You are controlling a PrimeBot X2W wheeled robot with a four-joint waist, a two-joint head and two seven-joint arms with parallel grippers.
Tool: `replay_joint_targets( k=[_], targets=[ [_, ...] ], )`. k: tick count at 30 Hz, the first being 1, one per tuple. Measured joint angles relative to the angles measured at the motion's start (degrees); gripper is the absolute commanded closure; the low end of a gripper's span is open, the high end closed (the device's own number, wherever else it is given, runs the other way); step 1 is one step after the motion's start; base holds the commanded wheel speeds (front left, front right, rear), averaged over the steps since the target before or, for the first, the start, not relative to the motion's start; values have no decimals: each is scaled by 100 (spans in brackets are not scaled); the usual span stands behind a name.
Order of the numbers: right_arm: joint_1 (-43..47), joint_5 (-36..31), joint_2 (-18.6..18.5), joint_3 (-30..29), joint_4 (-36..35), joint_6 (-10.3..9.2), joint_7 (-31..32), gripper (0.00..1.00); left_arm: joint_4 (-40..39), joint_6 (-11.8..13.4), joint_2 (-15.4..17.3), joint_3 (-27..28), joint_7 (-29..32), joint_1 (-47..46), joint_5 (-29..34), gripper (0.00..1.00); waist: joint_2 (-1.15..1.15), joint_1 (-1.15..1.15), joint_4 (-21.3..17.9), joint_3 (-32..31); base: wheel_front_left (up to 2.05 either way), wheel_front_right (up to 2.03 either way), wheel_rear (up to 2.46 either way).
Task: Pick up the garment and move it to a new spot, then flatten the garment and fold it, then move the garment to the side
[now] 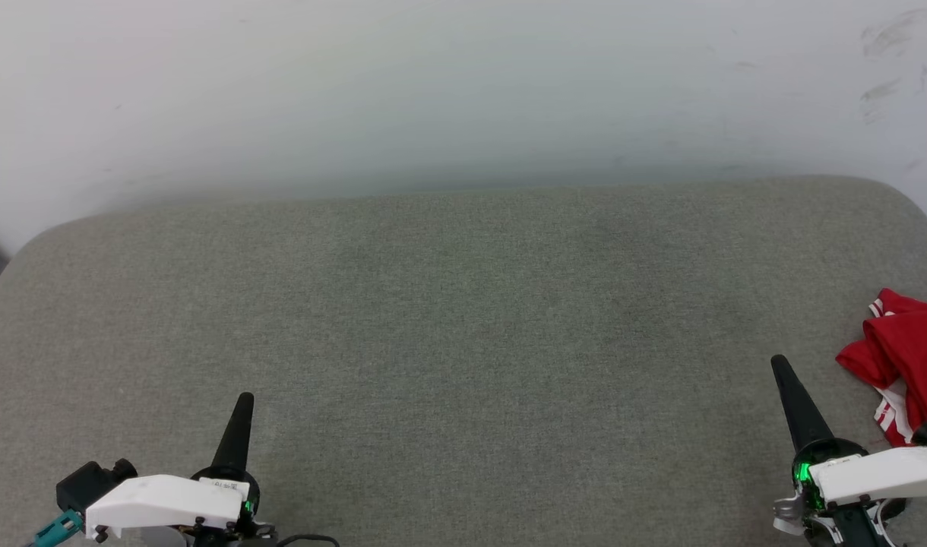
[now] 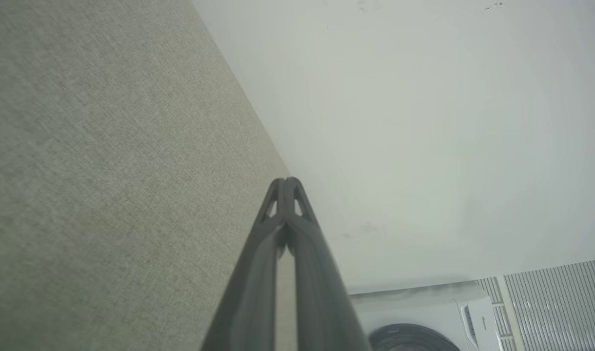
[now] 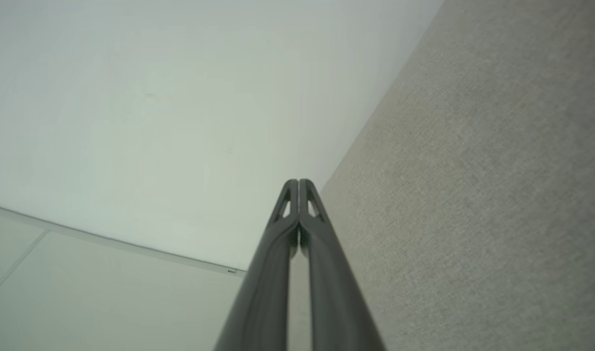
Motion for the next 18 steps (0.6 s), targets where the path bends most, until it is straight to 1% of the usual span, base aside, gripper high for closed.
replay_joint_targets(
  k=[18],
  targets=[
    [-147,900,31,-82,210,0,31,100,133,-123,-111,152,238,-175,-794,100,0,0,20,36,0,0,0]
  ],
)
